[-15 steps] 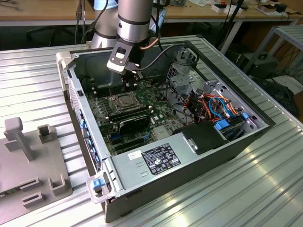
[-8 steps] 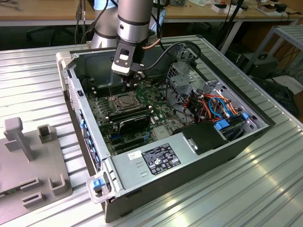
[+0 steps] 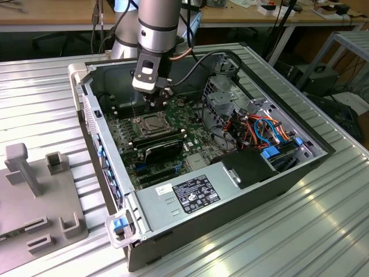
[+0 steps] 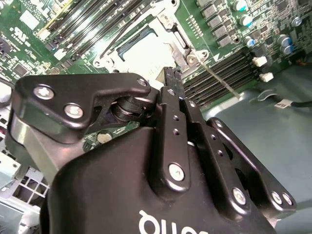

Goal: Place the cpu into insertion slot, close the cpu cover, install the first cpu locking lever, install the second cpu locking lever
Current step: 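Install the first cpu locking lever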

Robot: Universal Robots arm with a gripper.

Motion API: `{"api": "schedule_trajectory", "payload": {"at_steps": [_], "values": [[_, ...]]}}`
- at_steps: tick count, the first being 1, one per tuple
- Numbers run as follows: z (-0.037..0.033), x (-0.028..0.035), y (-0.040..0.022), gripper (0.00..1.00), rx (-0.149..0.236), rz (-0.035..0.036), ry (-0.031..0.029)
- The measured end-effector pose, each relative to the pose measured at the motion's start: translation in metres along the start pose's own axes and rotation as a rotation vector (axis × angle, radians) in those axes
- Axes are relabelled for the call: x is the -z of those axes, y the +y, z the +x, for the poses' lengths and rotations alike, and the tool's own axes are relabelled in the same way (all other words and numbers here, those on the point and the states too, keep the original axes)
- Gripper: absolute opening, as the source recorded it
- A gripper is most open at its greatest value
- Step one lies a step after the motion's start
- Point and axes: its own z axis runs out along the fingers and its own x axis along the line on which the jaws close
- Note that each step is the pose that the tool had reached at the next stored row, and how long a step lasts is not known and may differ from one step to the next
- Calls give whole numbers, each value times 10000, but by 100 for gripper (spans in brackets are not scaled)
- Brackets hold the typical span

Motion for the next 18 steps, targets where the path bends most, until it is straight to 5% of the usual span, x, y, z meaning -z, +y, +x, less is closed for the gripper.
{"api": "schedule_trajectory", "payload": {"at_steps": [5, 8, 15, 18], "values": [[14, -1, -31, 11, 588, -15, 6], [14, -8, -32, 11, 1577, -37, 15], [24, 36, -32, 11, 2147, -55, 22], [36, 34, -30, 11, 2857, -72, 29]]}}
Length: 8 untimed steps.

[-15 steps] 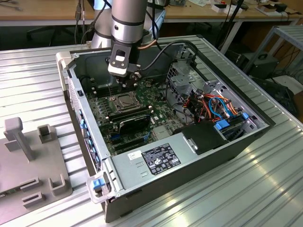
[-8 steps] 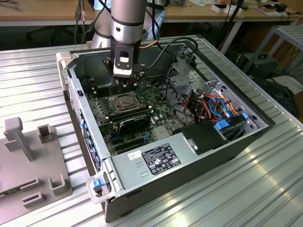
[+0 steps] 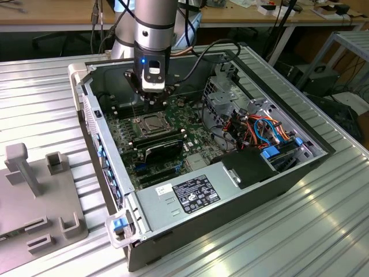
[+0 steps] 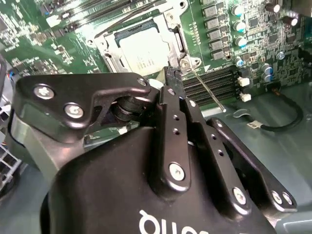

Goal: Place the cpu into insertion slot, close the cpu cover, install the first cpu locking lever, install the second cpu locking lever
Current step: 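Install the first cpu locking lever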

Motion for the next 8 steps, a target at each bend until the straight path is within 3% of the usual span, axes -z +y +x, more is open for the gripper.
{"api": "schedule_trajectory", "payload": {"at_steps": [5, 8], "values": [[4, -16, -1, 11, 1778, -44, 18], [53, -20, -57, 11, 1960, -48, 22]]}}
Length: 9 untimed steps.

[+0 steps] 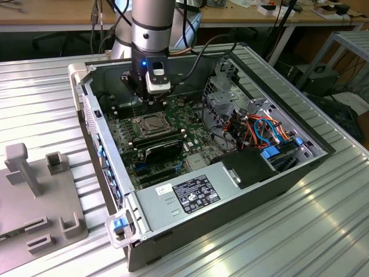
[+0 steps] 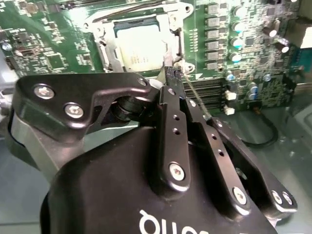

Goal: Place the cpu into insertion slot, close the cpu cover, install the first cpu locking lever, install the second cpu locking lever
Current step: 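Install the first cpu locking lever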

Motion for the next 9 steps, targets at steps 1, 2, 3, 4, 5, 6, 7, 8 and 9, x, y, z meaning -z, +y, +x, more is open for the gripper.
{"api": "schedule_trajectory", "payload": {"at_steps": [1, 2, 3, 4, 5, 6, 7, 8, 9], "values": [[62, -1, -46, 11, 53, -1, 1], [112, -4, -82, 11, 106, -2, 1], [139, -5, -99, 11, 136, -2, 2], [171, -8, -120, 11, 186, -1, 6], [203, -11, -140, 11, 232, 0, 9], [233, -15, -162, 11, 290, 2, 14], [261, -20, -183, 11, 353, 3, 17], [278, -34, -196, 11, 531, 0, 22], [279, -49, -197, 11, 935, -8, 27]]}}
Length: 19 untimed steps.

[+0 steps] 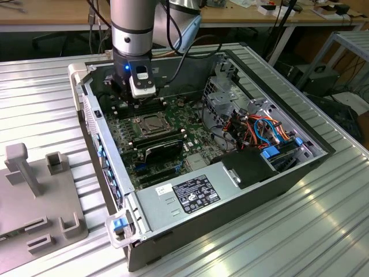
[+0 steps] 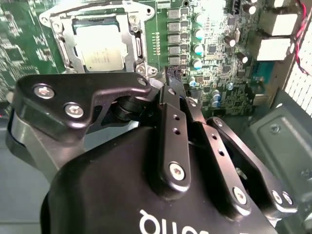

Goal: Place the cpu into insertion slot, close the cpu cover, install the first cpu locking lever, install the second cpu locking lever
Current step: 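Install the first cpu locking lever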

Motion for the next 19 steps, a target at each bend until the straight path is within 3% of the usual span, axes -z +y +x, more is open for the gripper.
{"api": "schedule_trajectory", "payload": {"at_steps": [2, 7, 19], "values": [[1, -18, 0, 11, 669, -12, 6], [22, -3, 20, 11, 1086, -25, 10], [24, -3, 23, 11, 1132, -26, 10]]}}
